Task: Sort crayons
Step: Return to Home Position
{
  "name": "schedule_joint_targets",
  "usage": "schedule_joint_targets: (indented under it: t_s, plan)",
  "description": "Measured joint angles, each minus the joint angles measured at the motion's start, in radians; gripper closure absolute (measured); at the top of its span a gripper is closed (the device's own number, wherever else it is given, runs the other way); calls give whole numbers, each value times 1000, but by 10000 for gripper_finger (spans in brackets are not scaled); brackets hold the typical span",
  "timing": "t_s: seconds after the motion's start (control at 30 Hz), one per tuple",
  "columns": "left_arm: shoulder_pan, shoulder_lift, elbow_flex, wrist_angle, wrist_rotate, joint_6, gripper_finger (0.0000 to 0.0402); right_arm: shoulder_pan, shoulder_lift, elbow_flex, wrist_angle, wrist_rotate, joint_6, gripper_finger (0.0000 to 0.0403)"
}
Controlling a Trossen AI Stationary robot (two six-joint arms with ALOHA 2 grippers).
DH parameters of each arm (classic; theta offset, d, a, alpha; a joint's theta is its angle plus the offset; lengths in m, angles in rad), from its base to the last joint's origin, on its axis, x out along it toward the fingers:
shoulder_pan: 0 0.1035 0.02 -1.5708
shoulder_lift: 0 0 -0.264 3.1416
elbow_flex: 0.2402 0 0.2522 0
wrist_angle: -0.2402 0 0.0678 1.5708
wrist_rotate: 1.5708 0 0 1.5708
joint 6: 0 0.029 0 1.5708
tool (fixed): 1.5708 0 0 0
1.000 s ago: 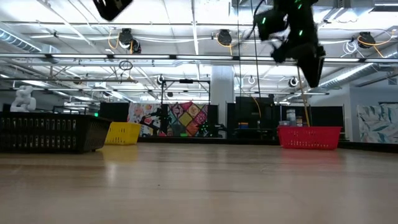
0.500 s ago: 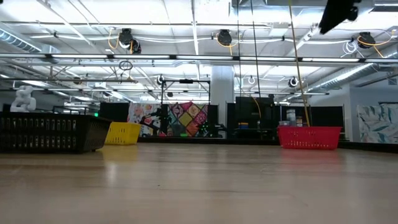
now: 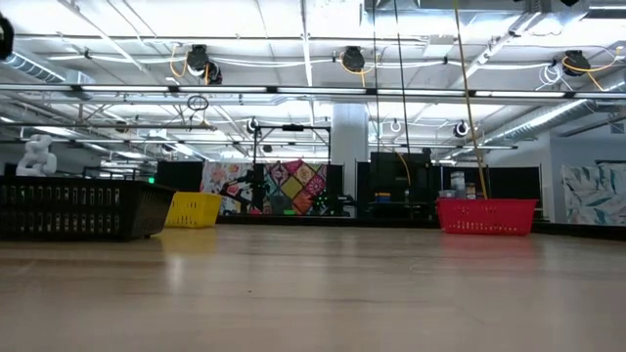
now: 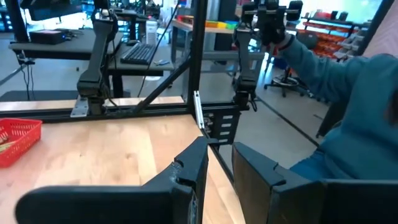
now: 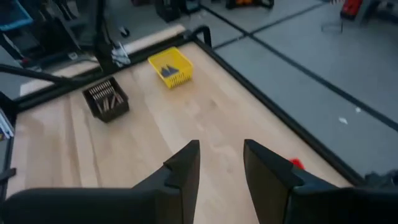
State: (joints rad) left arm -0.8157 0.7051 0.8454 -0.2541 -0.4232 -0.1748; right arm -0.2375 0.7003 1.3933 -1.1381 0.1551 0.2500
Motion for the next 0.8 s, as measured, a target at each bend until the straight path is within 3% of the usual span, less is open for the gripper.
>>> schedule_joint_targets:
  t_s: [0.27,0.43,0.53,0.67,0.8]
  plan:
    - [-12,-227,-276,186,-1,0,322,0,-26,-1,65,-3,-19,292]
    - [-12,-318,-477,356,15,5,322,0,-76,-110,239,-83,-51,292]
    - [-12,-334,-596,538,98,53,322,0,-121,-210,362,-109,-57,292]
    - [-12,-335,-714,746,296,104,322,0,-187,-372,504,-108,-78,292]
    - [-12,-335,-756,778,358,93,322,0,-249,-545,638,-109,-103,292]
